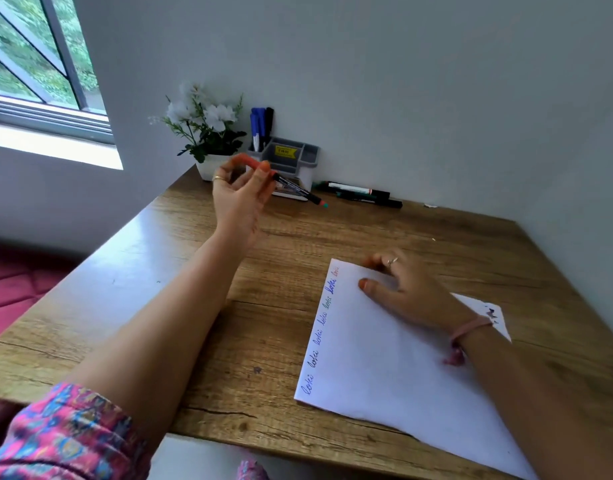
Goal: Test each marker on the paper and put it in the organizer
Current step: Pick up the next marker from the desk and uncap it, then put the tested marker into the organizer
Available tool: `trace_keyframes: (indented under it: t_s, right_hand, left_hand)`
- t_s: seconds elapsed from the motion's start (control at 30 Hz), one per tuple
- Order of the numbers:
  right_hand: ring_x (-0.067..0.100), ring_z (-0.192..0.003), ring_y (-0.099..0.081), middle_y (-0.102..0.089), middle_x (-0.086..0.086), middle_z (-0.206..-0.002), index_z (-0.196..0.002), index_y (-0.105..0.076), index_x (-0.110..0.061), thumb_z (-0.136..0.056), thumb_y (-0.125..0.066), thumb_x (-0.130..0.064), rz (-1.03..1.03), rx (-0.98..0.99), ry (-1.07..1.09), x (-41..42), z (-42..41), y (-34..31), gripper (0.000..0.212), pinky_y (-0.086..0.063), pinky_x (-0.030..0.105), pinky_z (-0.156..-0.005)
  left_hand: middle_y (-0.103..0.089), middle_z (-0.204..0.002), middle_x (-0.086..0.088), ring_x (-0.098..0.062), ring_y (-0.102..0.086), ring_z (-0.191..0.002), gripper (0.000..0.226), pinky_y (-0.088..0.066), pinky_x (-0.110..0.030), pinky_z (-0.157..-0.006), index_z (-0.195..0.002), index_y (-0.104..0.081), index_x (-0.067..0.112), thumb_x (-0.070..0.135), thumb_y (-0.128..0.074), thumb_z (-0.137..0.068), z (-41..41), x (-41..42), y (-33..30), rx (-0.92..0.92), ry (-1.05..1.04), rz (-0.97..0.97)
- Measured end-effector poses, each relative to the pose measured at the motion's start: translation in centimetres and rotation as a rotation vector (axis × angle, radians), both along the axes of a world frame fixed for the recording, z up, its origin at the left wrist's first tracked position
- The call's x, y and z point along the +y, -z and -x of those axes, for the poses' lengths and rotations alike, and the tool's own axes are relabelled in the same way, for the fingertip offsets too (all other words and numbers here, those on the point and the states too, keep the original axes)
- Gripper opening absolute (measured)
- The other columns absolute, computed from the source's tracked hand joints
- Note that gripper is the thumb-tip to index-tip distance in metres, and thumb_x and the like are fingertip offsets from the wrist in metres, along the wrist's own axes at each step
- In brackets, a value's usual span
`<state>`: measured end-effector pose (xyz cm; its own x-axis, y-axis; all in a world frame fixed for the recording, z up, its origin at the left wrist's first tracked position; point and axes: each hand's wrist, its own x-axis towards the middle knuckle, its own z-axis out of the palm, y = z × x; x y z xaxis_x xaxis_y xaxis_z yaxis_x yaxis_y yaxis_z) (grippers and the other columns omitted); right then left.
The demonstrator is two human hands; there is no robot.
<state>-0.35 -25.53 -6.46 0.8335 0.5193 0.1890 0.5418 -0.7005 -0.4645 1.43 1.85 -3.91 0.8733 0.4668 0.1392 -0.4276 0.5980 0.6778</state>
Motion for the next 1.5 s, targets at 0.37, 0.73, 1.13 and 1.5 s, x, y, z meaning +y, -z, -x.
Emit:
trace_keyframes:
  t_s: [0.37,0.73,1.13,1.5]
  right_hand:
    - [0.009,-0.116,-0.040,-0.046,-0.014,-0.120,-0.119,-0.056,-0.037,-0.079,-0.035,-0.067,0.080,-0.064,0.043,0.1,-0.1,1.3,0.054,-0.030,0.038,-0.100]
    - [-0.003,-0.123,-0.024,-0.034,-0.023,-0.134,-0.128,-0.042,-0.044,-0.077,-0.016,-0.071,0.147,-0.081,0.033,0.0,-0.1,1.8,0.064,-0.016,0.027,-0.104]
    - [-0.010,-0.121,-0.020,-0.027,-0.033,-0.126,-0.126,-0.041,-0.046,-0.079,-0.018,-0.069,0.137,-0.085,-0.005,0.0,-0.2,1.7,0.057,-0.008,0.018,-0.099]
    - [-0.009,-0.122,-0.020,-0.027,-0.032,-0.126,-0.127,-0.040,-0.047,-0.078,-0.016,-0.070,0.155,-0.063,-0.001,0.1,0.0,1.3,0.060,-0.011,0.021,-0.097]
  left_hand:
    - [-0.065,-0.092,-0.013,-0.029,-0.068,-0.087,0.024,-0.057,-0.043,-0.080,-0.096,-0.050,0.018,0.000,-0.062,-0.086,-6.0,1.2,-7.4,-0.139,-0.379,-0.553]
    - [-0.063,-0.085,-0.005,-0.009,-0.062,-0.066,0.017,-0.052,-0.014,-0.059,-0.096,-0.056,0.010,0.004,-0.065,-0.083,-17.1,-0.4,-7.4,0.064,-0.393,-1.078]
    - [-0.066,-0.081,-0.013,-0.023,-0.065,-0.063,0.016,-0.058,-0.035,-0.060,-0.091,-0.058,0.006,0.007,-0.071,-0.081,-19.7,0.0,-5.7,0.279,-0.293,-1.206]
    - [-0.069,-0.081,-0.022,-0.033,-0.069,-0.073,0.025,-0.058,-0.043,-0.073,-0.087,-0.065,-0.004,0.020,-0.069,-0.084,-19.3,0.1,-6.0,0.382,-0.321,-1.308]
